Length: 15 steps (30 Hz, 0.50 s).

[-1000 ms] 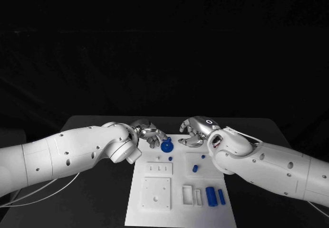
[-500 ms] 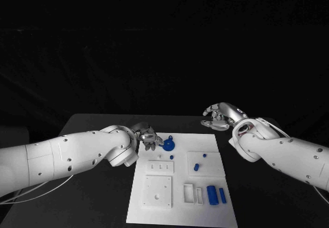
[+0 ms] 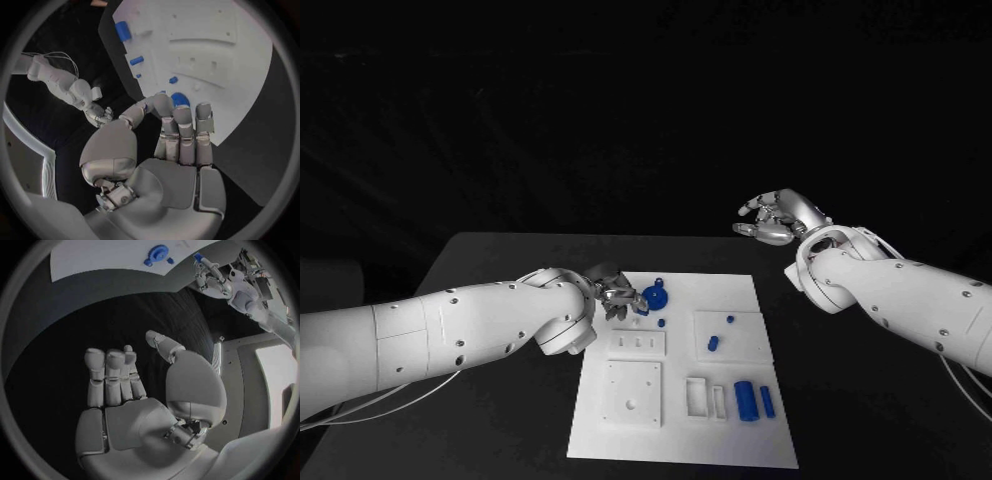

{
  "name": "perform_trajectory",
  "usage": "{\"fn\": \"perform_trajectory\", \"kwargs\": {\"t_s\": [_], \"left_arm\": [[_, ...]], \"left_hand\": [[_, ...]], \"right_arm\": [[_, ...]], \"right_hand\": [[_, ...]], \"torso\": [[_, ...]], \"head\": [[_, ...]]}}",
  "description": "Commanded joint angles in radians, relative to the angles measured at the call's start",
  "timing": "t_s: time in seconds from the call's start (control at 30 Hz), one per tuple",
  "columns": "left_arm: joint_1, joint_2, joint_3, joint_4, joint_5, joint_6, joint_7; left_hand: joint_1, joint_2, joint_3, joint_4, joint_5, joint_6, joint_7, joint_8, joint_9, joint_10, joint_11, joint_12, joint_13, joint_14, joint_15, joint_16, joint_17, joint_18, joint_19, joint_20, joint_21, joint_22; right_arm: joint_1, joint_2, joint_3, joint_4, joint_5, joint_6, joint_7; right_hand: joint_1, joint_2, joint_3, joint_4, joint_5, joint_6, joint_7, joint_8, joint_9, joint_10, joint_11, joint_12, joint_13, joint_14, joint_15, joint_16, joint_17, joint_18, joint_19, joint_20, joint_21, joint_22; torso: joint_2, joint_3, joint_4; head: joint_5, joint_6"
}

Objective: Assemble the parts on the task board

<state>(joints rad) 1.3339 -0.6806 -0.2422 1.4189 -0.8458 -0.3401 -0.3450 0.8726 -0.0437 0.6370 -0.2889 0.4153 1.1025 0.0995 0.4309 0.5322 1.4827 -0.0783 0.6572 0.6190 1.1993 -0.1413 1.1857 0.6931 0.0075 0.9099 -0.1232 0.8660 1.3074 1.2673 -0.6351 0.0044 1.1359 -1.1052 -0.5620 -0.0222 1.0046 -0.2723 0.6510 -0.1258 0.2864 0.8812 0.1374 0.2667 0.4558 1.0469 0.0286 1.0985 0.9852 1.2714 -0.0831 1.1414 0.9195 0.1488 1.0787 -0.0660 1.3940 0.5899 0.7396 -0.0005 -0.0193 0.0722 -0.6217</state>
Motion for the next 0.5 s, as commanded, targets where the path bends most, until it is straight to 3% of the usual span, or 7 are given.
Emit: {"fn": "perform_trajectory", "kwargs": {"t_s": [0.03, 0.5], "left_arm": [[-0.010, 0.007, 0.000, -0.003, -0.042, -0.016, -0.026], [-0.053, 0.023, 0.000, -0.020, -0.096, -0.009, -0.041]], "left_hand": [[-0.001, 0.014, 0.002, 0.001, 0.007, 0.127, -0.107, 0.005, 0.203, -0.026, -0.031, 0.012, 0.002, 0.003, -0.011, 0.009, -0.003, -0.004, 0.004, -0.122, 0.008, 0.021], [-0.027, 0.037, 0.010, -0.003, 0.017, 0.137, -0.116, 0.015, 0.254, -0.035, -0.042, 0.075, 0.009, 0.008, -0.019, 0.054, -0.012, 0.001, 0.003, -0.130, 0.044, 0.019]], "right_arm": [[0.002, 0.009, 0.001, -0.013, 0.054, 0.006, 0.024], [0.003, 0.027, 0.001, -0.033, 0.054, 0.018, 0.019]], "right_hand": [[0.002, 0.009, -0.010, -0.001, 0.014, -0.012, 0.009, -0.003, 0.001, -0.006, 0.003, -0.005, -0.003, -0.004, 0.004, -0.006, 0.002, 0.113, -0.010, -0.001, -0.005, 0.002], [0.001, 0.017, -0.021, -0.008, 0.050, -0.014, 0.009, -0.002, 0.001, -0.010, 0.004, 0.000, -0.010, -0.004, 0.005, -0.008, 0.006, 0.113, -0.012, 0.000, -0.007, 0.007]], "torso": [[0.000, -0.0011, 0.0005], [0.003, -0.0005, -0.0009]], "head": [[0.001, -0.009], [0.005, -0.023]]}}
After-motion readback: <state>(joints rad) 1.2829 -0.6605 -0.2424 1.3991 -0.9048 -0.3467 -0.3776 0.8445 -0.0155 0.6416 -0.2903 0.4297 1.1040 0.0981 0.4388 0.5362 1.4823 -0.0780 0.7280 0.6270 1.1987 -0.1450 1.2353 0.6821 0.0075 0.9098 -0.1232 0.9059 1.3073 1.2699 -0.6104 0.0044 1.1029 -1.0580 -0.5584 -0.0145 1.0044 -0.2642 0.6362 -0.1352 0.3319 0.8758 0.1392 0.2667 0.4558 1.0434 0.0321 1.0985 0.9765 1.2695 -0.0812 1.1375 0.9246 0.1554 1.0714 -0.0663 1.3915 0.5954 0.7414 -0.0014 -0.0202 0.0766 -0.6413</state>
